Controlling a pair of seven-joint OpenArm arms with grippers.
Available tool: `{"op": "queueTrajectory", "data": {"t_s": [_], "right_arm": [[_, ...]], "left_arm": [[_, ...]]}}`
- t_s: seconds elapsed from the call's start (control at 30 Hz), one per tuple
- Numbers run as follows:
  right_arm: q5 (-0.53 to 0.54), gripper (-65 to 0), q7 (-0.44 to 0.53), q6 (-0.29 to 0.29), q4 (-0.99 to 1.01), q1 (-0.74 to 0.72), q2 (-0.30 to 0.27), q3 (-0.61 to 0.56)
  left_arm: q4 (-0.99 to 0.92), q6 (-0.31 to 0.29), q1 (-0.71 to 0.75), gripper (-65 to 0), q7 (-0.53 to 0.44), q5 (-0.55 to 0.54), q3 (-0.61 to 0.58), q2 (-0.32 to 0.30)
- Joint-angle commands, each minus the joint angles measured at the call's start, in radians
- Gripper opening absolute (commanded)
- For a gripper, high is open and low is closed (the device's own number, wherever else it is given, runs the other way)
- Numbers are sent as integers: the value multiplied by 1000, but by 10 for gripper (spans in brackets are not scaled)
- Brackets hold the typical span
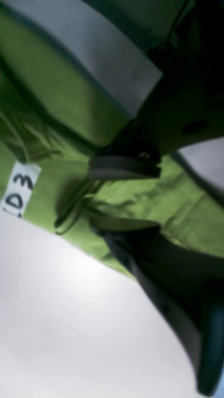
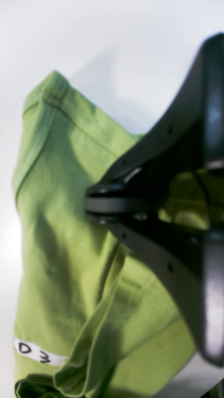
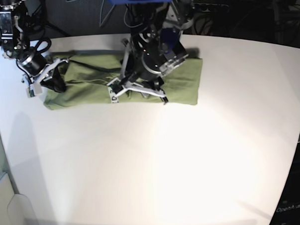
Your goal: Fold the T-shirt properly
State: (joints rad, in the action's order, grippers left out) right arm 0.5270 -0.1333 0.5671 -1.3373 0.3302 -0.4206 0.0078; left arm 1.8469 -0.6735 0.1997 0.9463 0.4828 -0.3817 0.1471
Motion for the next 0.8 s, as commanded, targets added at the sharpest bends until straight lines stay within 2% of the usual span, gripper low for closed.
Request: {"op": "queueTrajectory", "data": {"t_s": [0.0, 0.1, 0.2, 0.27, 0.4, 0.53, 0.63, 0.77], "right_arm": [[-8, -641, -19, 1, -8, 0, -16, 1], [-9, -641, -19, 1, -8, 0, -16, 1], [-9, -641, -19, 1, -8, -1, -16, 1], [-9, -641, -19, 1, -8, -1, -17, 2], [-9, -641, -19, 1, -9, -1, -34, 4], [-9, -640, -18, 1, -15, -12, -36, 7], [-9, -637, -18, 1, -66, -3, -54, 4], [-9, -635, -19, 0, -172, 37, -74, 8]], "left_arm": [[46, 5, -15, -457, -16, 3, 3, 10], [86, 5, -13, -484, 4, 9, 28, 10], [86, -5, -15, -586, 50, 9, 106, 10], [81, -5, -15, -649, 53, -6, 178, -14], [76, -7, -7, -638, 55, -75, 301, -73], [-33, -7, -16, -638, 55, -172, 347, -120], [-92, -5, -26, -639, 44, -229, 349, -125], [-157, 4, -36, -639, 6, -236, 349, -119]]}}
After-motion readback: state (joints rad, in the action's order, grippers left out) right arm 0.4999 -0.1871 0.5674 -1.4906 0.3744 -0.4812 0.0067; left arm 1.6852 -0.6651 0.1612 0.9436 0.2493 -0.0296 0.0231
